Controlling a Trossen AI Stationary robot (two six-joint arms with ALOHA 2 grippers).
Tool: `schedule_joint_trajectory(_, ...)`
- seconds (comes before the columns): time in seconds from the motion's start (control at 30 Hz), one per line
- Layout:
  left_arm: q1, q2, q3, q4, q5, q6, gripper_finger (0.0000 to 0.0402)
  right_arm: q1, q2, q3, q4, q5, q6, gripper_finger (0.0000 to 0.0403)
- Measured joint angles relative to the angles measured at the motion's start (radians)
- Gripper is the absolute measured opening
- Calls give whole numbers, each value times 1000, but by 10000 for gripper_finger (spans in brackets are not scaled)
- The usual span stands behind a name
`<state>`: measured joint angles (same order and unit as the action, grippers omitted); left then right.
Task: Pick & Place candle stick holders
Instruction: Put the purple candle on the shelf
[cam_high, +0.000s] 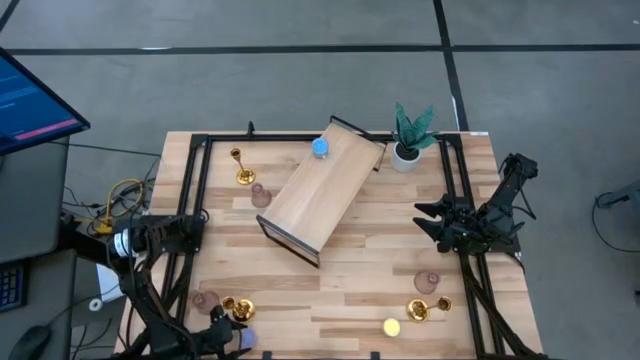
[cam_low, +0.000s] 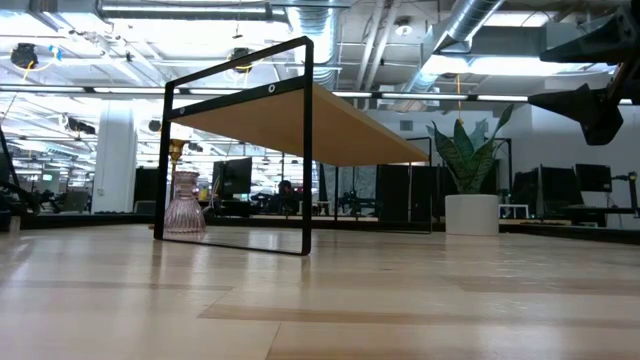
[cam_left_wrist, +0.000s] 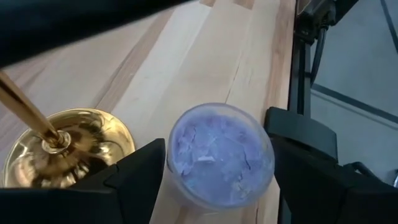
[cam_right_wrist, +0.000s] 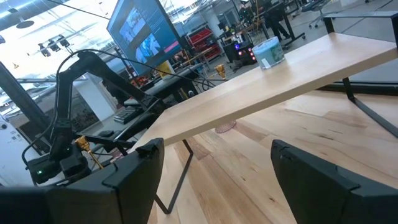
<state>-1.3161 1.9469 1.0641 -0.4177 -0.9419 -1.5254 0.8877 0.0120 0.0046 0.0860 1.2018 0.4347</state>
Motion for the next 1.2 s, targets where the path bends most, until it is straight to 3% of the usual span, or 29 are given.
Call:
schedule_joint_trajectory(0.57, 40, 17, 0, 0, 81, 58, 284, 0, 0, 0, 0, 0, 0, 286)
schedule_joint_trajectory(0.93, 40, 16, 0, 0, 106, 54, 227, 0, 0, 0, 0, 0, 0, 286)
schedule_joint_trajectory(1.2, 40, 16, 15, 8, 126, 47, 243, 0, 0, 0, 0, 0, 0, 286)
